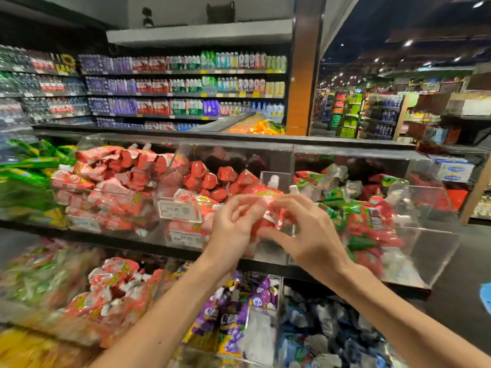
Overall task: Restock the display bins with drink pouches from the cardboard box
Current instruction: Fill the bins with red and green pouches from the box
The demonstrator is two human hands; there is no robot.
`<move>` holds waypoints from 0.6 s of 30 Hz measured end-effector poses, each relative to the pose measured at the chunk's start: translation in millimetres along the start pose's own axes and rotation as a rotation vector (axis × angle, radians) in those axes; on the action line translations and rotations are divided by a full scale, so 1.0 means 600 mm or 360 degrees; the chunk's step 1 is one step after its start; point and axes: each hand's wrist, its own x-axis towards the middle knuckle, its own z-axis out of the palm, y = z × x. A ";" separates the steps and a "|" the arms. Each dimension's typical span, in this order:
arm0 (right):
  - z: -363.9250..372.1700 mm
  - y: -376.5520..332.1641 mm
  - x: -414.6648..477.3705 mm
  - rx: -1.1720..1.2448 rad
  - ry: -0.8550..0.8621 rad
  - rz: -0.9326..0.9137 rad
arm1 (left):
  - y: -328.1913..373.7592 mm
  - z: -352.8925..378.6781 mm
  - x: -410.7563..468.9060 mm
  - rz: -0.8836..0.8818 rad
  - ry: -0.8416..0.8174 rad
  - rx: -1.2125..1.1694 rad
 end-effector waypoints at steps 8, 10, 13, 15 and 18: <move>0.063 -0.036 -0.011 0.0146 -0.0018 -0.0198 | 0.013 -0.097 -0.064 0.0249 -0.0051 0.0422; 0.069 -0.048 -0.008 0.0279 0.0012 -0.0129 | 0.022 -0.117 -0.068 0.0275 -0.0108 0.0673; 0.077 -0.058 0.008 0.0517 -0.0041 0.0097 | 0.043 -0.145 -0.056 0.0383 -0.0073 0.1062; 0.077 -0.065 0.039 0.0500 0.0024 0.0168 | 0.064 -0.154 -0.030 0.0362 -0.0196 0.1114; 0.080 -0.081 0.094 0.0274 0.0201 0.0190 | 0.106 -0.164 0.027 -0.0088 -0.0388 0.0525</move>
